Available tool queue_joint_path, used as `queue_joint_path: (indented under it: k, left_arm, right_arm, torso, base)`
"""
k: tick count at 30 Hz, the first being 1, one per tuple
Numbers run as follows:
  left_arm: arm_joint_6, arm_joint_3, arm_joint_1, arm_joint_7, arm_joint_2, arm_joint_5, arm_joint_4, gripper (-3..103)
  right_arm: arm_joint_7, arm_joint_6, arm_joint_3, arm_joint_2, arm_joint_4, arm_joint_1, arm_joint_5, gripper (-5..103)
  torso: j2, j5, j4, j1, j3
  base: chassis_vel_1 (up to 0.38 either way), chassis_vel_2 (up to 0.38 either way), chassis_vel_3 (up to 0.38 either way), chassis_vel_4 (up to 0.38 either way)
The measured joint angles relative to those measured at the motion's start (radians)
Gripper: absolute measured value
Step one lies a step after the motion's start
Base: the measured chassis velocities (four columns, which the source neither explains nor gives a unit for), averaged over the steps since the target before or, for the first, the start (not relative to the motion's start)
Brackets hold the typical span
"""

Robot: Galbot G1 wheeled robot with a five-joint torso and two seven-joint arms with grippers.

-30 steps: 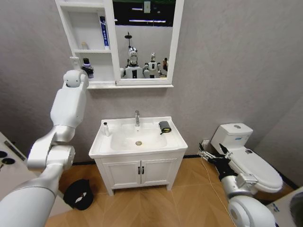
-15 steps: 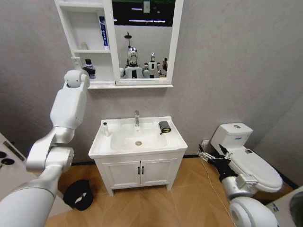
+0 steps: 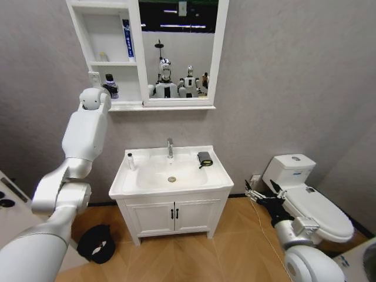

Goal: Move facial cleanser and shampoo from washbasin to cabinet, then wipe washbasin with towel.

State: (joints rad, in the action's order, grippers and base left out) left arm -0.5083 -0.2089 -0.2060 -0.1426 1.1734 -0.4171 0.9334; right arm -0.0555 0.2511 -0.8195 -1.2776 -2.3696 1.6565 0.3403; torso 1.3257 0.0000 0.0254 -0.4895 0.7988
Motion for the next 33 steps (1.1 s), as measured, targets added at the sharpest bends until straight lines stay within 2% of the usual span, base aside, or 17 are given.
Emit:
queue_joint_path:
  k: [19, 28, 33]
  left_arm:
    - [0.014, -0.006, -0.014, 0.003, 0.017, 0.029, -0.043, 43]
    - [0.015, -0.015, -0.011, 0.003, 0.020, 0.059, -0.054, 43]
    - [0.006, -0.034, -0.028, 0.008, 0.035, 0.087, -0.107, 43]
  right_arm:
    - [0.012, -0.006, -0.001, 0.000, 0.023, -0.004, -0.003, 100]
    - [0.011, -0.036, 0.005, -0.002, 0.039, 0.000, -0.003, 100]
    - [0.011, -0.036, 0.006, -0.002, 0.039, 0.001, -0.007, 100]
  torso:
    - [0.000, 0.0000, 0.0002, 0.000, 0.000]
    - [0.000, 0.0000, 0.0003, 0.000, 0.000]
    - [0.000, -0.0002, -0.0001, 0.000, 0.000]
  base:
    - [-0.055, 0.056, 0.056, -0.064]
    - [-0.011, 0.012, 0.009, -0.014]
    - [0.000, 0.000, 0.000, 0.000]
